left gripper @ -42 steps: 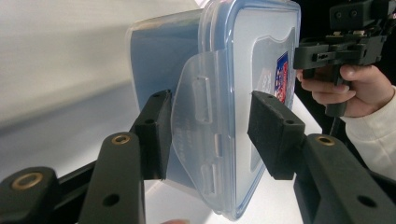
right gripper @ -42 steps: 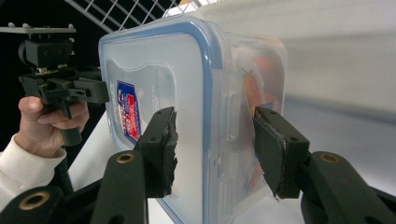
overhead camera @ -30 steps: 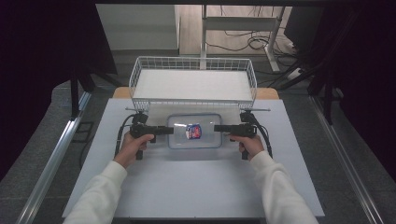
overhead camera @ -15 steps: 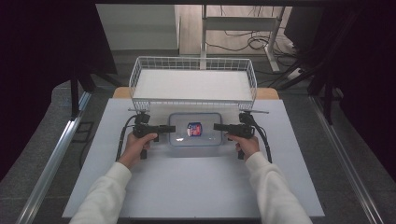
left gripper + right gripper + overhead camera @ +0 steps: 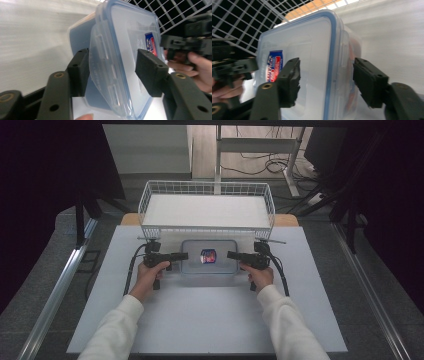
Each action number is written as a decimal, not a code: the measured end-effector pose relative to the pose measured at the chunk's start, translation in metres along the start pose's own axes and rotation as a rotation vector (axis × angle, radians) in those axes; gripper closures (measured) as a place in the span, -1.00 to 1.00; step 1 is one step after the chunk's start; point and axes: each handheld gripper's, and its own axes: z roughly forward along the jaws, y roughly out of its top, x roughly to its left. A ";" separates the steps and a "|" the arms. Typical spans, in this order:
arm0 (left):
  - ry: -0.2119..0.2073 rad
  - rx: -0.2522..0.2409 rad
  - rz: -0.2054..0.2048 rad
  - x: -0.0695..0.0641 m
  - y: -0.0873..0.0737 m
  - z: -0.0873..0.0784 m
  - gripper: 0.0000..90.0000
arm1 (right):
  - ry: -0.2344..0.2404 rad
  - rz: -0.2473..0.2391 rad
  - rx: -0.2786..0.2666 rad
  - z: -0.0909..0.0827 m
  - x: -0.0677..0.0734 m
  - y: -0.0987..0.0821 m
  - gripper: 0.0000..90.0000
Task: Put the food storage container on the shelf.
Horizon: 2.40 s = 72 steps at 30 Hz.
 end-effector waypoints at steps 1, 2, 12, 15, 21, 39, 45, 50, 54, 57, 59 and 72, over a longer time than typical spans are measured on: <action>0.000 0.000 0.000 0.000 0.000 0.000 -0.07 | 0.000 0.000 0.000 0.000 0.000 0.000 -0.19; 0.013 0.005 0.014 -0.006 -0.001 -0.001 -0.11 | -0.021 -0.021 -0.017 -0.002 0.004 -0.002 -0.30; 0.125 -0.032 0.140 -0.028 -0.005 -0.022 -0.41 | -0.094 -0.220 -0.054 -0.037 0.022 -0.011 -0.41; 0.183 -0.023 0.211 -0.039 -0.010 -0.031 -0.45 | -0.095 -0.252 -0.053 -0.044 0.025 -0.013 -0.38; 0.225 0.007 0.317 -0.062 -0.029 -0.045 -0.45 | -0.081 -0.351 -0.020 -0.059 0.031 -0.025 -0.23; 0.238 0.129 0.419 -0.100 -0.096 -0.067 -0.43 | -0.073 -0.572 0.116 -0.082 0.053 -0.083 0.37; 0.252 0.149 0.425 -0.106 -0.110 -0.073 -0.43 | -0.071 -0.624 0.164 -0.074 0.060 -0.092 0.74; 0.244 0.142 0.419 -0.110 -0.117 -0.082 -0.43 | -0.078 -0.647 0.175 -0.066 0.064 -0.096 0.97; 0.248 0.153 0.424 -0.109 -0.120 -0.083 -0.43 | -0.053 -0.609 0.185 -0.052 0.069 -0.093 0.97; 0.251 0.156 0.428 -0.109 -0.120 -0.082 -0.43 | -0.060 -0.623 0.195 -0.041 0.073 -0.091 0.98; 0.250 0.157 0.432 -0.109 -0.121 -0.081 -0.43 | -0.064 -0.625 0.211 -0.029 0.076 -0.089 0.98; 0.245 0.161 0.439 -0.108 -0.121 -0.080 -0.43 | -0.127 -0.606 0.245 0.019 0.076 -0.080 0.98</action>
